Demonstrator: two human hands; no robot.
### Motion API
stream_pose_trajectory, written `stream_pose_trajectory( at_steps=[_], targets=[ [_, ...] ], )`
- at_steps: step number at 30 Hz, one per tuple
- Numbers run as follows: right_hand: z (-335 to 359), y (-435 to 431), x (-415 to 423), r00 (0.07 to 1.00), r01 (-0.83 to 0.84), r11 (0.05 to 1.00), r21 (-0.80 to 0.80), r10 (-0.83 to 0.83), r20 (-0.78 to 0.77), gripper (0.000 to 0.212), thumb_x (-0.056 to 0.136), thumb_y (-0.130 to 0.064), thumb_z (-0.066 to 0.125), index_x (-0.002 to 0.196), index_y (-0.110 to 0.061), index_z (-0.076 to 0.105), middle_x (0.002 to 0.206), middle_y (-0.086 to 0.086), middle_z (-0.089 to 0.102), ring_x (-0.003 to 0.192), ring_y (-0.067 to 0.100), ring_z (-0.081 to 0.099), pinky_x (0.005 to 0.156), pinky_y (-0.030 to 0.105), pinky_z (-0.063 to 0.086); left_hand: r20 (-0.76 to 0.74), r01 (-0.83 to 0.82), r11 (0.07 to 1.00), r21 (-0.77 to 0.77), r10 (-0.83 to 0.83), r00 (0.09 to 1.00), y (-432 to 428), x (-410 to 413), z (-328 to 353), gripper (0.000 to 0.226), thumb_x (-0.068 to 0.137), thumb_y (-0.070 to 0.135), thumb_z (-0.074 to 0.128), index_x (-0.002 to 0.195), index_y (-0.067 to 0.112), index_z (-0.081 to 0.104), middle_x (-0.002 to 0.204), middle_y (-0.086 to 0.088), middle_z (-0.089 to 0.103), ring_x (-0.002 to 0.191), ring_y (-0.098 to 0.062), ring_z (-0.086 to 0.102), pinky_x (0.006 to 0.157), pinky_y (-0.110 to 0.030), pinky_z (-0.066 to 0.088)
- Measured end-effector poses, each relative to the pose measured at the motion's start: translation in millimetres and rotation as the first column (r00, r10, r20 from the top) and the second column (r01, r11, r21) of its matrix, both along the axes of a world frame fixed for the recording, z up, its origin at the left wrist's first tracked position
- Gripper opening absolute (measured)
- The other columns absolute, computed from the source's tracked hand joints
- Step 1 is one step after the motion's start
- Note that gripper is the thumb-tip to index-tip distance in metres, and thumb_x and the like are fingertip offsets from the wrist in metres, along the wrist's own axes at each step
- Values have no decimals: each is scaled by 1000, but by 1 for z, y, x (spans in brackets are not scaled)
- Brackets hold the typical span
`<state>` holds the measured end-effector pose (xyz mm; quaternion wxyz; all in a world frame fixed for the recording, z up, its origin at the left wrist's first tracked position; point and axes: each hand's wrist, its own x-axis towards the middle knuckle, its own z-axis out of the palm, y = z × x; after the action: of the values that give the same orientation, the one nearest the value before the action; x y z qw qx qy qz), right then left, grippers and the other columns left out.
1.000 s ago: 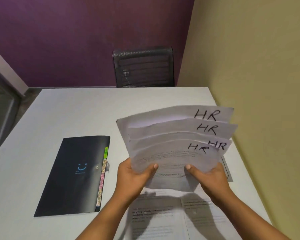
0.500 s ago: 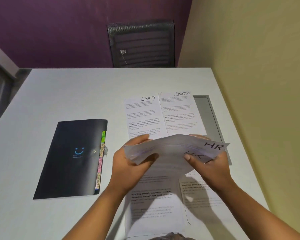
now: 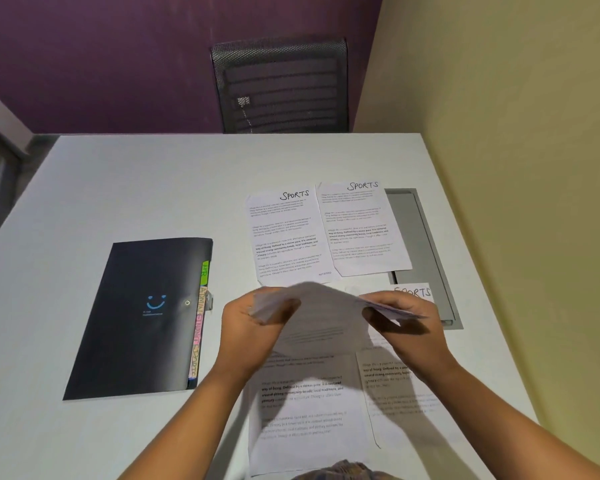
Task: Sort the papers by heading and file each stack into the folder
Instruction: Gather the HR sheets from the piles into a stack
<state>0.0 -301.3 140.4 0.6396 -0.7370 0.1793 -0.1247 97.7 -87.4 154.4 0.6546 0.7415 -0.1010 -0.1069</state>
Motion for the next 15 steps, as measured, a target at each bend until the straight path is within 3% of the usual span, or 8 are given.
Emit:
stream_pose_trajectory(
  at_steps=[3, 5, 8, 10, 12, 15],
  targets=[
    [6, -6, 2, 999, -39, 999, -31, 38, -32, 29, 79, 7, 74, 71, -21, 71, 62, -15, 71, 56, -5, 63, 57, 7, 46, -48, -51, 993, -106, 46, 998, -1, 4, 9, 25, 73, 3, 81, 82, 26, 76, 81, 12, 78, 80, -6, 74, 71, -17, 55],
    [9, -9, 3, 996, -67, 996, -57, 64, -54, 30, 80, 3, 74, 69, -25, 69, 62, -20, 71, 59, -7, 66, 58, 7, 48, -61, -116, 977, -180, 107, 992, -3, 8, 16, 19, 71, 10, 81, 88, 17, 76, 85, 3, 78, 82, -14, 74, 73, -24, 58],
    [12, -11, 4, 993, -62, 996, -66, 55, -107, 6, 84, -21, 73, 80, -19, 77, 81, -5, 79, 78, 13, 75, 69, 31, 61, -247, -191, 918, -348, 106, 963, -8, 11, 26, 25, 77, 18, 72, 102, 13, 70, 93, -3, 78, 85, -18, 74, 70, -28, 59],
    [12, -9, 3, 993, -22, 999, -42, 17, -116, 29, 83, -39, 73, 79, -11, 76, 80, 6, 78, 76, 25, 75, 67, 43, 63, -395, -148, 888, -435, -40, 918, -8, 12, 25, 24, 81, 22, 69, 104, 15, 67, 96, -2, 77, 85, -17, 74, 69, -27, 58],
    [14, -6, 4, 992, 56, 998, 37, -52, -115, 37, 85, -44, 71, 84, -7, 73, 82, 13, 77, 77, 30, 75, 67, 49, 62, -453, -40, 910, -412, -167, 875, -5, 8, 17, 32, 80, 25, 76, 107, 11, 66, 100, -4, 74, 85, -24, 69, 69, -28, 55],
    [14, 0, 6, 983, 140, 969, 206, -111, -146, 22, 91, -25, 64, 96, -5, 71, 91, 13, 78, 83, 29, 75, 69, 40, 61, -434, 116, 959, -260, -223, 873, -4, -5, 7, 29, 83, 16, 76, 108, 5, 70, 103, -12, 75, 92, -32, 72, 70, -33, 58]
  ],
)
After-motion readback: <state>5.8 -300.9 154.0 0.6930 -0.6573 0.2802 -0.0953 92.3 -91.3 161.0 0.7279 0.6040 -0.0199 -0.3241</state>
